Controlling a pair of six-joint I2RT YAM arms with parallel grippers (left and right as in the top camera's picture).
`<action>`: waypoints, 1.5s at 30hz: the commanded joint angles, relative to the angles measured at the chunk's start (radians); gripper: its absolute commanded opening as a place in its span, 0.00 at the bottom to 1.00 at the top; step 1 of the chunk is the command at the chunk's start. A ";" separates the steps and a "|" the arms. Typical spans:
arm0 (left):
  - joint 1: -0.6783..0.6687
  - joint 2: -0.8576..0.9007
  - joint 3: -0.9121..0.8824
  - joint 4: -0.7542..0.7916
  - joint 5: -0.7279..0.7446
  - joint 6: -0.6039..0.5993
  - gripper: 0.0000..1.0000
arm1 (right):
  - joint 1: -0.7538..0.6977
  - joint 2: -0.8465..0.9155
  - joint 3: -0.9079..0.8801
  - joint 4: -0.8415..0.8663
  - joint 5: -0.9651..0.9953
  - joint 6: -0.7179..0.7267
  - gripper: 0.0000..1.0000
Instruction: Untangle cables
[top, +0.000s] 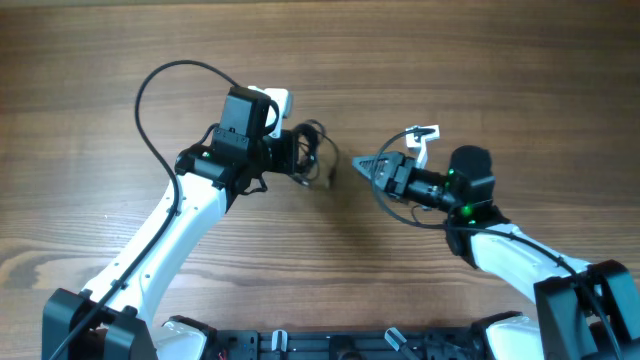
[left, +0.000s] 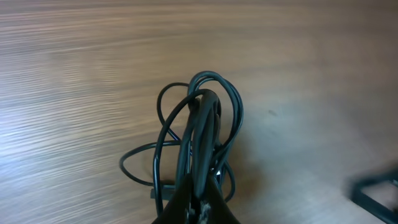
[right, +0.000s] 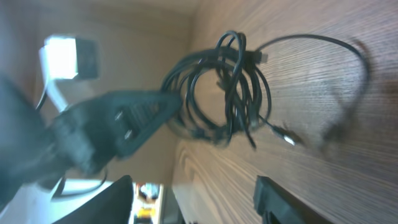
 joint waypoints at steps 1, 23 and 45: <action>-0.005 -0.021 0.001 0.007 0.263 0.151 0.04 | 0.066 -0.003 0.009 0.000 0.209 0.039 0.57; -0.023 -0.020 0.001 -0.001 0.390 0.172 0.04 | 0.157 -0.003 0.009 -0.031 0.353 0.211 0.07; -0.007 0.084 -0.001 -0.060 0.011 0.167 0.04 | -0.133 -0.003 0.009 0.361 0.140 0.513 0.05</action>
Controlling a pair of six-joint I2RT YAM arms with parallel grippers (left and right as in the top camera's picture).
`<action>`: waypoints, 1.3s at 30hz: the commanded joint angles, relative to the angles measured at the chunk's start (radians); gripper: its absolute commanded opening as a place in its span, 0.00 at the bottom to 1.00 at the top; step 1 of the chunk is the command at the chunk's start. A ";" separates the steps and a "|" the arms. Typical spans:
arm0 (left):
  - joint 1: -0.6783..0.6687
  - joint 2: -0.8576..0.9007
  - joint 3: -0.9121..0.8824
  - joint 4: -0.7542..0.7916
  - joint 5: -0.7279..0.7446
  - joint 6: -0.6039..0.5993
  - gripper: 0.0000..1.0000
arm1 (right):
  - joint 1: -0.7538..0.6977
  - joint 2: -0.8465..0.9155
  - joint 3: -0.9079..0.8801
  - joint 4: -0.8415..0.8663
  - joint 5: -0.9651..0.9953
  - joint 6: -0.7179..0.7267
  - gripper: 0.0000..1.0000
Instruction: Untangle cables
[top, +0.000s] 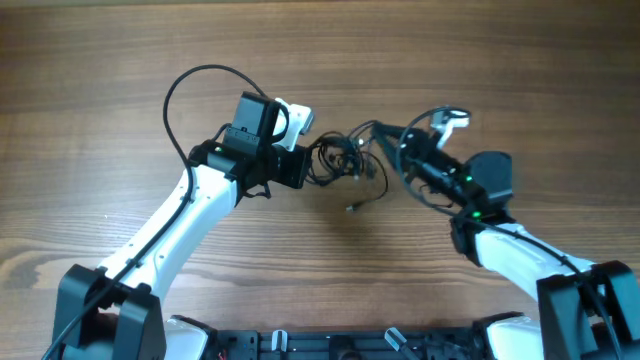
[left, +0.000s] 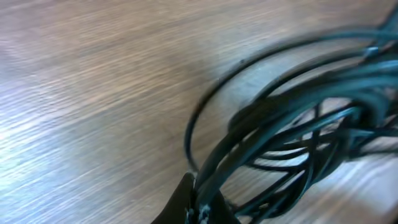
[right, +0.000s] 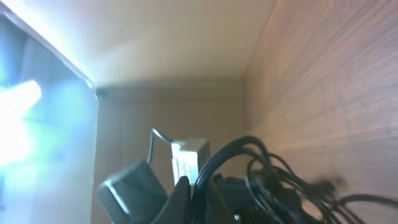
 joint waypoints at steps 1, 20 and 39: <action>0.010 0.011 -0.001 -0.001 -0.099 0.018 0.04 | -0.062 -0.003 0.011 0.004 0.006 0.019 0.05; 0.132 0.011 -0.001 0.078 -0.267 -0.449 0.04 | 0.013 -0.003 0.011 -0.486 -0.179 -0.219 0.76; 0.108 0.011 -0.001 -0.022 0.371 0.310 0.04 | 0.171 -0.003 0.011 -0.505 0.193 -0.245 0.49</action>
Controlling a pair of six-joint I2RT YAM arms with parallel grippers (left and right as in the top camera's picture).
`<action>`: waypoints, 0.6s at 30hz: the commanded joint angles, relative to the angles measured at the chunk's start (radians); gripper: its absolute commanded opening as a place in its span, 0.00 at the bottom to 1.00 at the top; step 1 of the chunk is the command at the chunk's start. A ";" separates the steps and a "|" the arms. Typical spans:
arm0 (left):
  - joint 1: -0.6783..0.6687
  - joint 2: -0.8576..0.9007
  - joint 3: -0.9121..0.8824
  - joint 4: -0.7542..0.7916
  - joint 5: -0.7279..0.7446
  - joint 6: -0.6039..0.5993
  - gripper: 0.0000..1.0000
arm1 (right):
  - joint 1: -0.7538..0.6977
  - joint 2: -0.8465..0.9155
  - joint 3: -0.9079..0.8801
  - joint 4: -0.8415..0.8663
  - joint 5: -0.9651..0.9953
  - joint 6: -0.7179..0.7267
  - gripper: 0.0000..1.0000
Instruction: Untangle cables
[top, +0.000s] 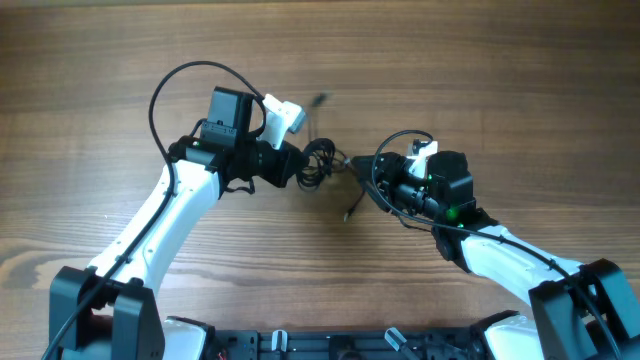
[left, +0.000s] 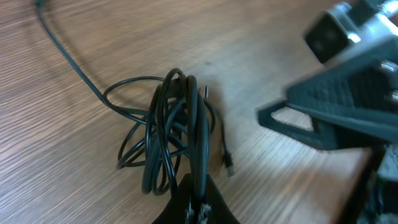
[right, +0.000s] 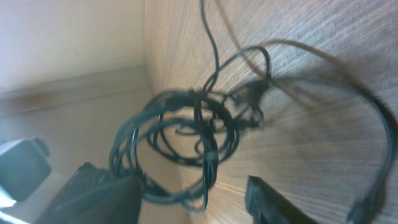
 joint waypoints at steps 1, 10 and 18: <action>-0.003 0.010 -0.001 -0.004 0.109 0.104 0.04 | 0.005 -0.003 0.005 -0.006 0.048 -0.037 0.48; -0.002 -0.002 0.000 0.013 0.118 -0.013 0.04 | 0.068 0.004 0.005 -0.038 0.068 0.127 0.48; -0.005 -0.032 0.000 0.023 0.257 -0.069 0.04 | 0.113 0.026 0.005 -0.079 0.188 0.335 0.26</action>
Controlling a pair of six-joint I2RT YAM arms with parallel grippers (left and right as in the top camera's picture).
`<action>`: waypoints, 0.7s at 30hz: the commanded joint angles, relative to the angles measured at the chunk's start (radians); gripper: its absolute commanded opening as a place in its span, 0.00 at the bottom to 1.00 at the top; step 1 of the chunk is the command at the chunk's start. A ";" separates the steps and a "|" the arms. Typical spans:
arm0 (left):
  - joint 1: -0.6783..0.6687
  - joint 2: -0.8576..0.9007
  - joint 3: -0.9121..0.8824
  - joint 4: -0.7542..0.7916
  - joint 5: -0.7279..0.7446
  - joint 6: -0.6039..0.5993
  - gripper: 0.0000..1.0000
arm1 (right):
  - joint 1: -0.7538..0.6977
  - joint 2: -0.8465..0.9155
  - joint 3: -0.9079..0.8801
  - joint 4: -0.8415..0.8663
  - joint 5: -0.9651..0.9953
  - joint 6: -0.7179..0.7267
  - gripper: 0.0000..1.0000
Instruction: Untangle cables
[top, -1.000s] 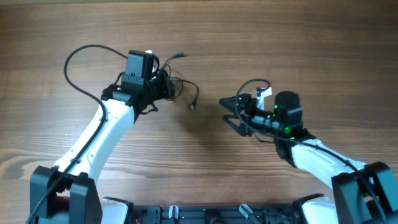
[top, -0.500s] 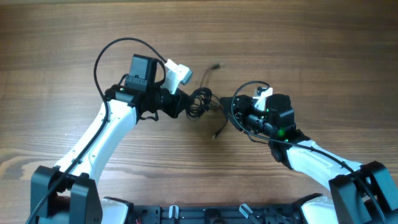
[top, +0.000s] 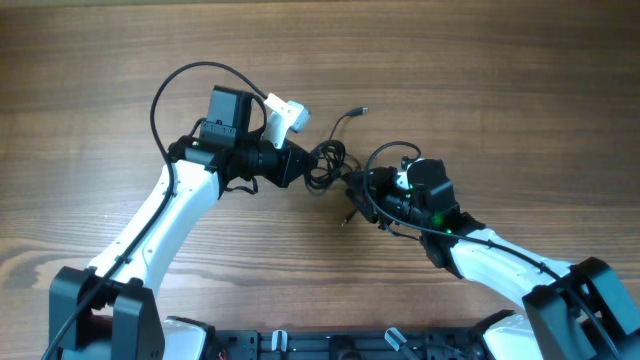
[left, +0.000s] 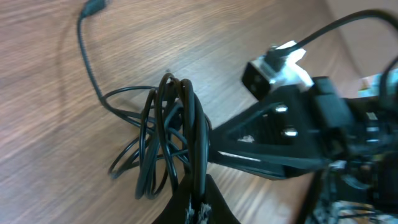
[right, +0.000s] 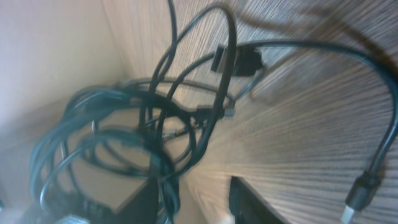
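Note:
A tangled bundle of black cables (top: 325, 163) hangs from my left gripper (top: 303, 165), which is shut on several strands (left: 196, 198). The loops (left: 166, 134) spread out over the wooden table. One loose end with a plug (top: 360, 110) runs up to the right, and a small plug (top: 344, 216) lies below the bundle. My right gripper (top: 356, 186) is open right at the bundle's right side. In the right wrist view, strands (right: 163, 186) run along its left finger (right: 144, 200), and the right finger (right: 256, 200) stands apart.
The wooden table (top: 520, 70) stretches around both arms. The left arm's own black cable (top: 165, 90) arcs above its wrist. A thicker cable with a plug (right: 359, 193) curves at the right of the right wrist view.
My right gripper has moved left, from a little apart to right against the bundle, still open. The loose cable end now lies further right. The left gripper still holds the bundle.
First my left gripper held the bundle while the right stood open a short way to its right. Then the right was shut on strands, with the bundle stretched between both grippers. Later it was open and apart again, with an end pulled loose; now it is back at the bundle.

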 joint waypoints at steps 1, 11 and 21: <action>-0.005 -0.031 0.000 0.002 0.132 -0.026 0.04 | 0.003 0.021 0.005 0.008 0.096 0.138 0.22; -0.005 -0.031 -0.001 -0.003 0.034 -0.011 0.04 | -0.052 0.021 0.005 0.281 0.041 0.006 0.05; -0.004 0.008 -0.001 0.002 -0.420 -0.102 0.04 | -0.435 0.021 0.005 0.701 -0.437 -0.182 0.05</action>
